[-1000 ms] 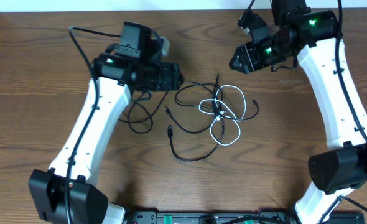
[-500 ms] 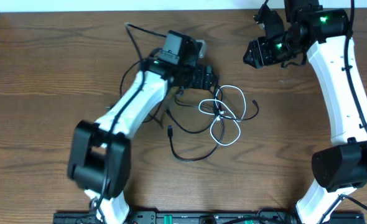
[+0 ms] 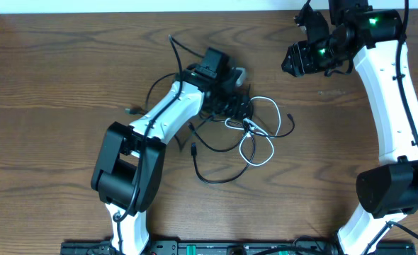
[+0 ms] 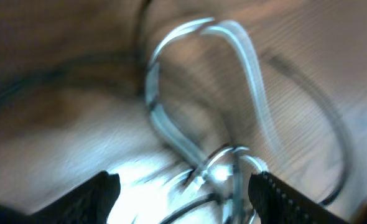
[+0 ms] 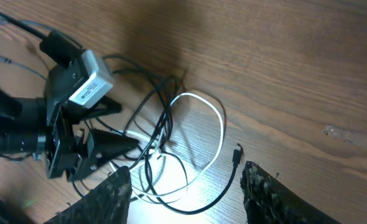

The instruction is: Untangle cables

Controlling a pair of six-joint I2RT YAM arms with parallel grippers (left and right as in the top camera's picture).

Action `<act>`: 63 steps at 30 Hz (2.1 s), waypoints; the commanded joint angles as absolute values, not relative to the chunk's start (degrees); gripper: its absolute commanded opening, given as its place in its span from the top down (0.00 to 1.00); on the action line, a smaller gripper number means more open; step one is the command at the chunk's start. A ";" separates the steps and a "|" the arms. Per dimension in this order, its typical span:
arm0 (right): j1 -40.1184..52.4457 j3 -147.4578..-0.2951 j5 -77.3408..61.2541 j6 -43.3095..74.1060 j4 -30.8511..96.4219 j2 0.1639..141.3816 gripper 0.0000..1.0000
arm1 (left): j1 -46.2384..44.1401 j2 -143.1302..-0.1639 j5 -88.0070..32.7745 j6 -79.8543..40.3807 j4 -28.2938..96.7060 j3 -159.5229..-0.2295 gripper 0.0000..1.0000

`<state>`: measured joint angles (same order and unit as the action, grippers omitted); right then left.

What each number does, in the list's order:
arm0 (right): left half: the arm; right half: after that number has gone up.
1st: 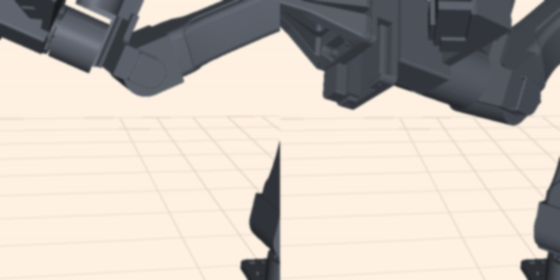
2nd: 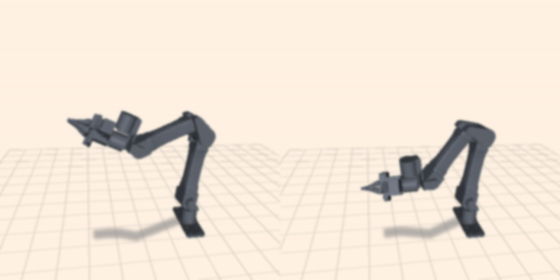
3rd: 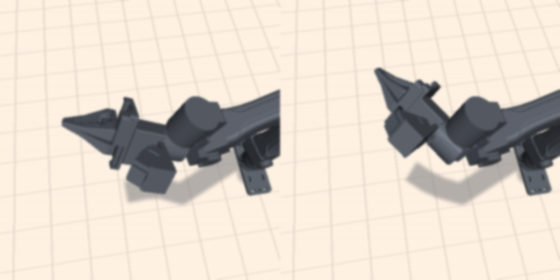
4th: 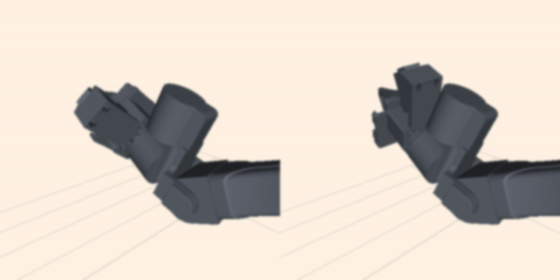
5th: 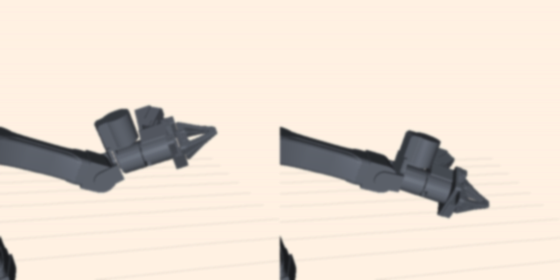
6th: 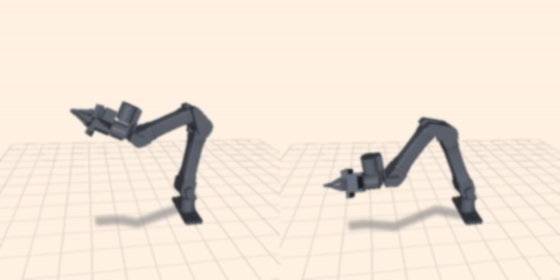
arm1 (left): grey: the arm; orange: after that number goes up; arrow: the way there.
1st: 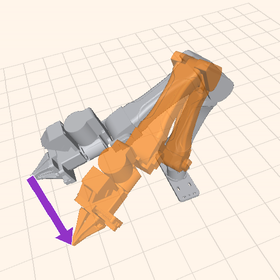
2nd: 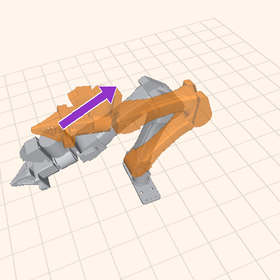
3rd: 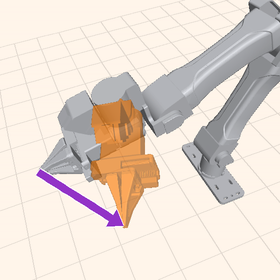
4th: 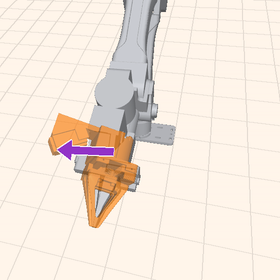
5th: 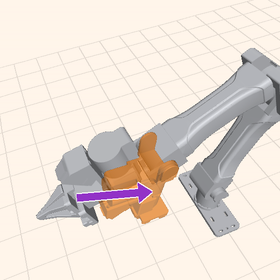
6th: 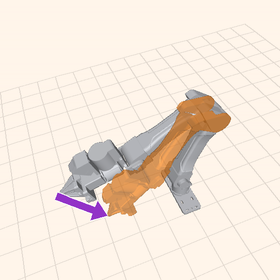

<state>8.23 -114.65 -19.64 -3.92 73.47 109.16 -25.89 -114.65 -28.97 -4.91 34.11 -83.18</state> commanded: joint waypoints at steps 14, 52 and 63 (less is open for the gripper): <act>7.90 -114.48 -19.59 -3.25 72.90 108.99 0.44 | -25.32 -104.62 8.40 2.61 57.25 -100.09 0.27; 7.90 -114.48 -19.55 -3.57 74.81 108.99 0.42 | -25.80 -116.60 -34.09 5.32 49.15 -99.11 0.27; 7.90 -114.48 -19.40 -3.92 75.00 108.99 0.41 | -25.85 -121.51 -30.41 4.21 46.48 -99.11 0.43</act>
